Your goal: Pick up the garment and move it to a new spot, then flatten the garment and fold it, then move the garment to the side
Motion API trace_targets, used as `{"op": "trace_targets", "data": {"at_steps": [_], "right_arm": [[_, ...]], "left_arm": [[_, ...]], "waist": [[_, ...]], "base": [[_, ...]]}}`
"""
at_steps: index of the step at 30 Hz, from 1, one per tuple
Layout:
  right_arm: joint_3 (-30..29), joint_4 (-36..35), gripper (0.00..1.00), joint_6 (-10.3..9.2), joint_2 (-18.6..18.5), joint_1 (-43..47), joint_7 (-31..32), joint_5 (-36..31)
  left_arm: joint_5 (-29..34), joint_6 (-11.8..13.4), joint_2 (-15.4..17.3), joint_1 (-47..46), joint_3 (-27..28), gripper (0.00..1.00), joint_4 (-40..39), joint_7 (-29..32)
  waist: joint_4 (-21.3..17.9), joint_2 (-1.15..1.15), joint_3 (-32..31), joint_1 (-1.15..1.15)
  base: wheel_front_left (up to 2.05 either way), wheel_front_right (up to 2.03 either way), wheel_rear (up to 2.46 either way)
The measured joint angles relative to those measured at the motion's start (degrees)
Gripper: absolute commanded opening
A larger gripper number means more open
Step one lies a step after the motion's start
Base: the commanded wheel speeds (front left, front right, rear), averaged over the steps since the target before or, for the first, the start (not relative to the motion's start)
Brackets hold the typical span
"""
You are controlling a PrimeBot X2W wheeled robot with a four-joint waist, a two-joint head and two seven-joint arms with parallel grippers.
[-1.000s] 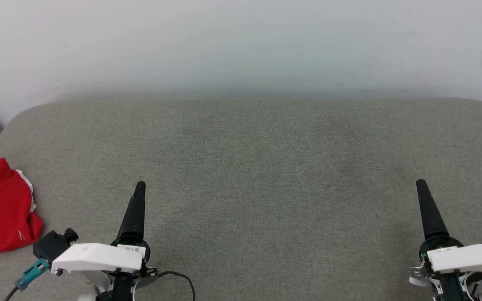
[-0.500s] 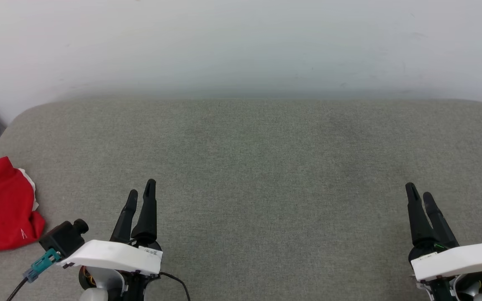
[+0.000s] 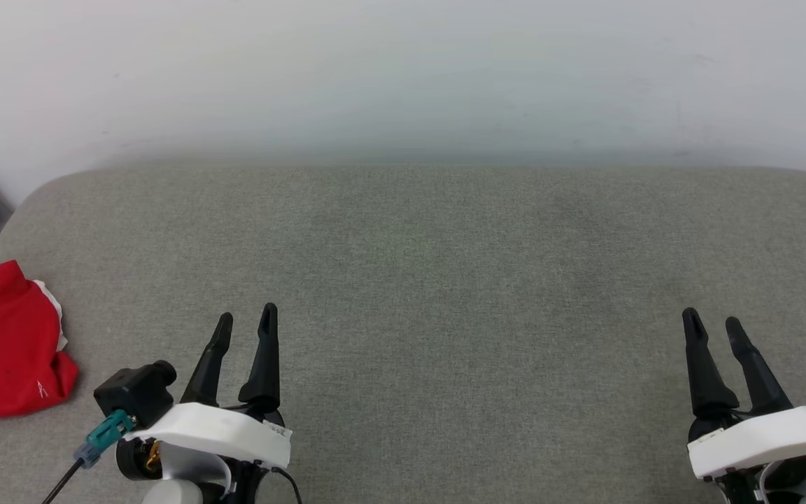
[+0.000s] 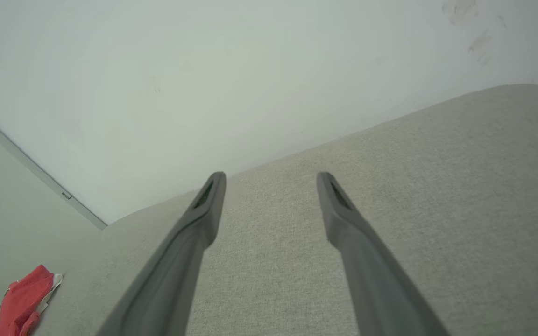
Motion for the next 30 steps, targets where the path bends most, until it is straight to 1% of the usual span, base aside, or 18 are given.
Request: {"op": "trace_targets", "data": {"at_steps": [16,23,30], "right_arm": [[-0.30,-2.34,1.00,0.01,0.01,1.29,0.76,-10.37],[-0.70,-2.76,1.00,0.01,0.01,1.51,1.02,-14.07],[-1.12,-3.05,1.00,0.01,0.01,2.08,1.03,-16.31]], "left_arm": [[9.96,1.58,1.04,-0.11,-1.16,1.00,1.59,-2.24],[13.46,2.10,1.19,-0.28,-1.57,1.00,2.15,-3.13],[16.44,2.47,1.23,-0.31,-1.96,1.00,2.87,-4.10]], "waist": [[0.34,0.00,-0.14,0.00],[0.42,0.00,-0.17,0.00],[0.39,0.00,-0.20,0.00]], "base": [[0.00,0.00,0.00],[0.00,0.00,0.00],[0.00,0.00,0.00]]}}
